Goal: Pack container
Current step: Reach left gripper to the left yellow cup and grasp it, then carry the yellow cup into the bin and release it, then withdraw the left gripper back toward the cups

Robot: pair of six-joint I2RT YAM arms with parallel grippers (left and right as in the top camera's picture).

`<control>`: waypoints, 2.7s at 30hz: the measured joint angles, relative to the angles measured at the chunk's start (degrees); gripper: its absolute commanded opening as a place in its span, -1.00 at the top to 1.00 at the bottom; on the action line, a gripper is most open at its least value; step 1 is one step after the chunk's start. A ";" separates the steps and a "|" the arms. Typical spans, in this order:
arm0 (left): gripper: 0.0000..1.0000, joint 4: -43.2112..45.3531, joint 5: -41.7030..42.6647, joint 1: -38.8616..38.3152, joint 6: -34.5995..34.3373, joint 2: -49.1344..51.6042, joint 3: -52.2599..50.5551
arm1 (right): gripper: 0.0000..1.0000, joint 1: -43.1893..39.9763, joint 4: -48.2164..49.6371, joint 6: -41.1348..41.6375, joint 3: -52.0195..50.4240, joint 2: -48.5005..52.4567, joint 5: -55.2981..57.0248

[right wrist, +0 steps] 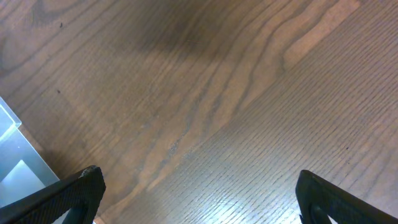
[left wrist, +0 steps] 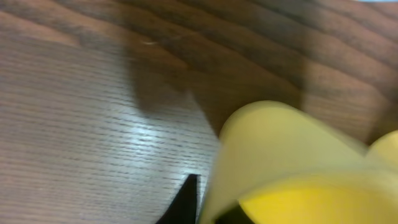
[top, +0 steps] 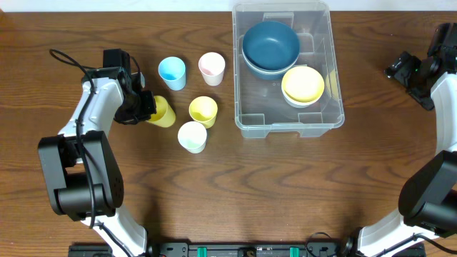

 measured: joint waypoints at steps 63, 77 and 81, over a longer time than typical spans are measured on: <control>0.17 12.24 -4.33 -35.78 0.87 6.99 20.98 | -0.99 0.00 0.00 0.00 0.00 0.00 0.00; -0.04 6.86 -7.61 -28.28 1.49 -1.18 26.38 | -0.99 0.00 0.00 0.00 -0.02 0.00 0.02; -0.15 2.12 -9.90 -18.82 0.39 -7.50 28.59 | -0.98 0.00 0.00 0.00 -0.02 0.00 0.00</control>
